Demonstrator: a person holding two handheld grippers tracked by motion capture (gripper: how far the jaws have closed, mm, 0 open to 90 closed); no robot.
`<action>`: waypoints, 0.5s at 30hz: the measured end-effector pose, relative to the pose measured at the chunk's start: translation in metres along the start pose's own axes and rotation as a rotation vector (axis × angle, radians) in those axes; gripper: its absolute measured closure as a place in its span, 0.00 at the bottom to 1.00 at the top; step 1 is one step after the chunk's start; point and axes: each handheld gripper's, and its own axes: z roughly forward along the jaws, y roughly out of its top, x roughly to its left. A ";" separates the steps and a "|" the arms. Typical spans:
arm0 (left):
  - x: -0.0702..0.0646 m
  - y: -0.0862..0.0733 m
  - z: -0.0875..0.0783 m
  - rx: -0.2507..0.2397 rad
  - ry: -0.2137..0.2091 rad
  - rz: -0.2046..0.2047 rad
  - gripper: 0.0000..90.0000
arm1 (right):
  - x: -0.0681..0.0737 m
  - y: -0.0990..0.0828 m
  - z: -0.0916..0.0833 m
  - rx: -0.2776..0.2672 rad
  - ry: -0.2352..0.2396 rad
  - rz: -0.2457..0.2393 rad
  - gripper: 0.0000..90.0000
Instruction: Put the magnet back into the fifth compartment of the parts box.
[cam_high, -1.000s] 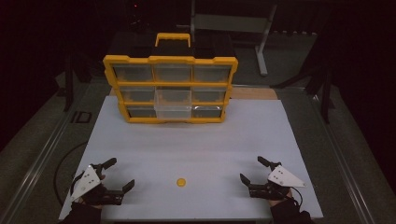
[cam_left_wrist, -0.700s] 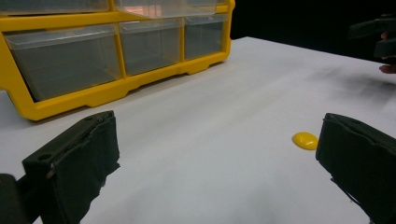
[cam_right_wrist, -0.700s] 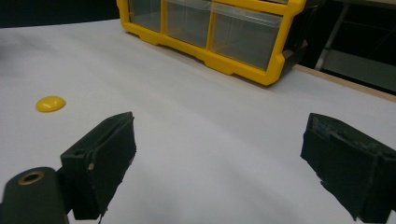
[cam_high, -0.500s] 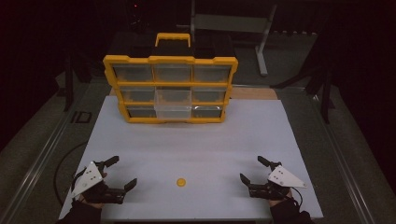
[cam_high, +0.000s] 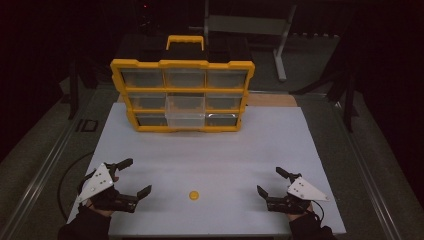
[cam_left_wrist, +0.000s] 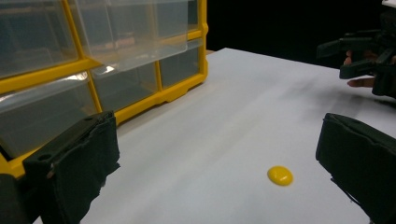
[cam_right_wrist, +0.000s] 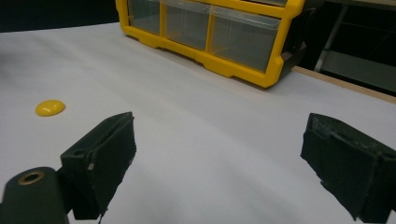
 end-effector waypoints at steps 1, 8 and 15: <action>0.000 0.001 0.000 0.000 -0.002 0.002 0.00 | 0.000 0.000 0.000 -0.001 0.001 0.001 0.11; -0.001 0.016 0.007 -0.001 -0.030 0.011 0.00 | 0.000 0.000 0.000 -0.004 0.003 0.003 0.11; -0.004 0.026 0.015 0.012 -0.062 0.019 0.00 | 0.001 0.000 0.000 -0.005 0.003 -0.001 0.11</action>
